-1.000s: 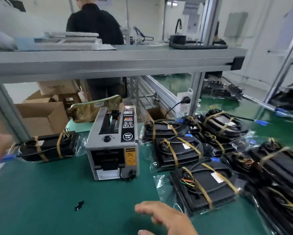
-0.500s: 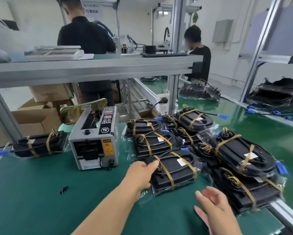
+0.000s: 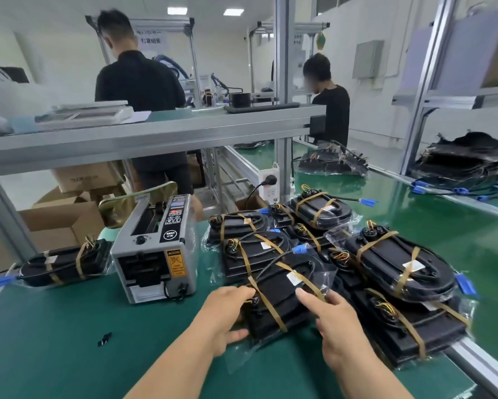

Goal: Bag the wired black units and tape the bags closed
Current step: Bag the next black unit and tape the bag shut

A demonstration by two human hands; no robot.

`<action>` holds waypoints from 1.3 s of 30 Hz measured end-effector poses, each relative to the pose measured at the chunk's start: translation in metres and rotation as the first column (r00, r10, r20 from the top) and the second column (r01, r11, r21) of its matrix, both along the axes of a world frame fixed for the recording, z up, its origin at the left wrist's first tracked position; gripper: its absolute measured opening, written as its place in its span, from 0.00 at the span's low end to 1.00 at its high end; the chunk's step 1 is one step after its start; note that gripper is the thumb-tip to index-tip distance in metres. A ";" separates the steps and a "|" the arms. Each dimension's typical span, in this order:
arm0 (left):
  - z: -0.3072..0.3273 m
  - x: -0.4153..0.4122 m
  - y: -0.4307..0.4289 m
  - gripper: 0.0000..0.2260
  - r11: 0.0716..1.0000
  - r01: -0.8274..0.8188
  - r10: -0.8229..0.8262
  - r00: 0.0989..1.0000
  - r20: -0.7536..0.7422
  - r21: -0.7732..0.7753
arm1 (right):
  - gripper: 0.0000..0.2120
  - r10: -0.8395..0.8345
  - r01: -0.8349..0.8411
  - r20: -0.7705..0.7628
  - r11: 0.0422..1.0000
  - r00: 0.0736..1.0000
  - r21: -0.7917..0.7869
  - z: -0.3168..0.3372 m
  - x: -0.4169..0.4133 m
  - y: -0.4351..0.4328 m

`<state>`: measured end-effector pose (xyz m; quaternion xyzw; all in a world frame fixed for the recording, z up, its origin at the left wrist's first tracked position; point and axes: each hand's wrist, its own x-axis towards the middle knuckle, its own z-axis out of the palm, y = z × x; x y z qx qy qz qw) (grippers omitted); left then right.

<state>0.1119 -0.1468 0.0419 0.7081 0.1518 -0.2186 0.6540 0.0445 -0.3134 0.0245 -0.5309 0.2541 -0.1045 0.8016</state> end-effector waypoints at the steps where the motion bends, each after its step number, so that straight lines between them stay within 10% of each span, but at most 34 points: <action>1: -0.002 -0.007 0.005 0.10 0.998 -0.014 0.013 1.000 -0.012 -0.055 | 0.19 0.001 0.000 0.039 1.000 0.999 -0.014 -0.001 0.001 0.005; 8: 0.001 -0.075 0.033 0.11 0.906 -0.206 0.226 0.974 0.012 -0.371 | 0.27 0.128 -0.104 0.271 0.989 0.954 -0.100 0.017 -0.009 0.040; 11: 0.022 -0.095 0.064 0.12 0.953 -0.291 0.301 0.871 0.388 -0.086 | 0.29 0.307 -0.252 0.332 0.947 0.892 -0.201 0.028 -0.017 0.044; 14: 0.065 -0.109 0.094 0.15 0.906 -0.374 0.021 0.510 0.860 0.199 | 0.34 0.528 -0.402 0.299 0.827 0.794 -0.393 0.034 -0.027 0.048; 20: 0.112 -0.100 0.122 0.15 0.801 -0.260 -0.496 0.218 0.841 0.540 | 0.37 0.763 -0.552 0.176 0.586 0.622 -0.593 0.041 -0.037 0.067; 25: 0.118 -0.091 0.127 0.03 0.773 -0.212 -0.561 0.212 0.800 0.598 | 0.35 0.802 -0.556 0.134 0.513 0.582 -0.654 0.048 -0.035 0.073; 33: 0.117 -0.080 0.130 0.07 0.888 -0.194 -0.295 0.454 0.841 0.416 | 0.34 0.883 -0.627 0.117 0.411 0.455 -0.662 0.059 -0.030 0.069; 39: 0.128 -0.085 0.138 0.14 0.787 -0.061 -0.567 0.321 0.759 0.614 | 0.32 0.856 -0.627 0.180 0.483 0.484 -0.611 0.054 -0.024 0.070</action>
